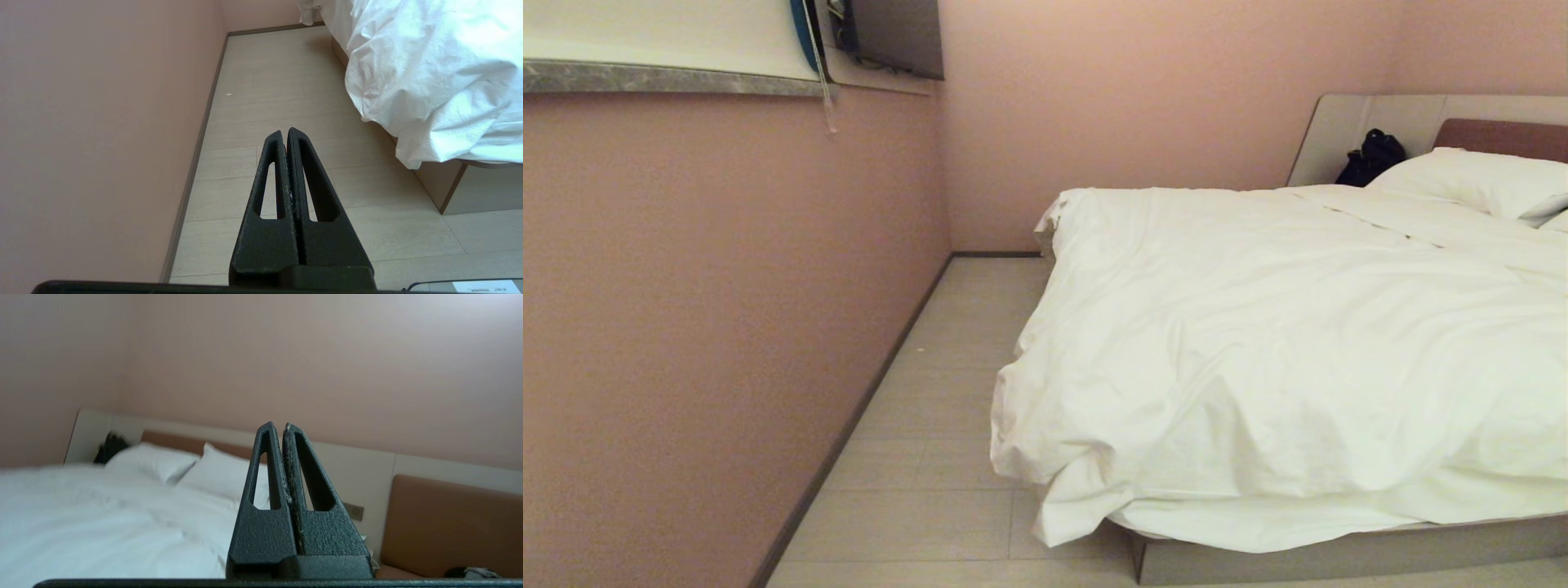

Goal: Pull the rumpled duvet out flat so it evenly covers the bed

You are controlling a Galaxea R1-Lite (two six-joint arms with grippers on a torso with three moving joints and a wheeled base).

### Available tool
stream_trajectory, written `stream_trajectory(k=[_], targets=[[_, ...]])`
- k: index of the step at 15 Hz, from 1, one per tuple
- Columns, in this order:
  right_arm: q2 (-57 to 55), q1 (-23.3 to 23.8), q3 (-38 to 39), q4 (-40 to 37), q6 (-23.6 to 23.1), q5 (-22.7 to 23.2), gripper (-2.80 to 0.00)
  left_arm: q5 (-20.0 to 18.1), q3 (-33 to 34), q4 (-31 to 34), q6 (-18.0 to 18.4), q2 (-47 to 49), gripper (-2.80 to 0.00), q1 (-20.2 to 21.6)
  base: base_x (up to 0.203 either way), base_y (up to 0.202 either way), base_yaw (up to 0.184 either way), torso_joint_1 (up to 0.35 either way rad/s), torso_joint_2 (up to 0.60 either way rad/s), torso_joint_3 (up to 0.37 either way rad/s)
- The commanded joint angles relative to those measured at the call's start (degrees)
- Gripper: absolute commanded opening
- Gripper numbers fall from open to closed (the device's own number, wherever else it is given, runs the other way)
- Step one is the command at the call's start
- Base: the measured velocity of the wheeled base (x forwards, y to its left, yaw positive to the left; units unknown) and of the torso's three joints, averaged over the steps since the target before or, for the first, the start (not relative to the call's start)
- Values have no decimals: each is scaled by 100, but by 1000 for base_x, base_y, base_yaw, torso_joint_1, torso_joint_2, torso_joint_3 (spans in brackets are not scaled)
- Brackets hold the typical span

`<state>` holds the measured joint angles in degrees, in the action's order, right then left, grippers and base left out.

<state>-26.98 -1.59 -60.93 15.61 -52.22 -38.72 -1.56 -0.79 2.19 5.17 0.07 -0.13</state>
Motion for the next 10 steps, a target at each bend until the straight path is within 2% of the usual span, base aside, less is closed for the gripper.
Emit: stream_trajectory(k=[1,5,8,10], targets=[[834,80,707,-390,-14,-9,-280,-2,-1,0,2,1,-280,5,0,0,0,0,0,0],[1835,157,2017,-828,-5,379,-280,-2,0,0,2,1,-280,-2,0,0,0,0,0,0],[2542,165,2432,-2062,96,918,-280,-2,0,0,2,5,-280,-1,0,0,0,0,0,0],[2678,166,2649,-2617,653,1527,-280,-2,0,0,2,1,-280,4,0,0,0,0,0,0]])
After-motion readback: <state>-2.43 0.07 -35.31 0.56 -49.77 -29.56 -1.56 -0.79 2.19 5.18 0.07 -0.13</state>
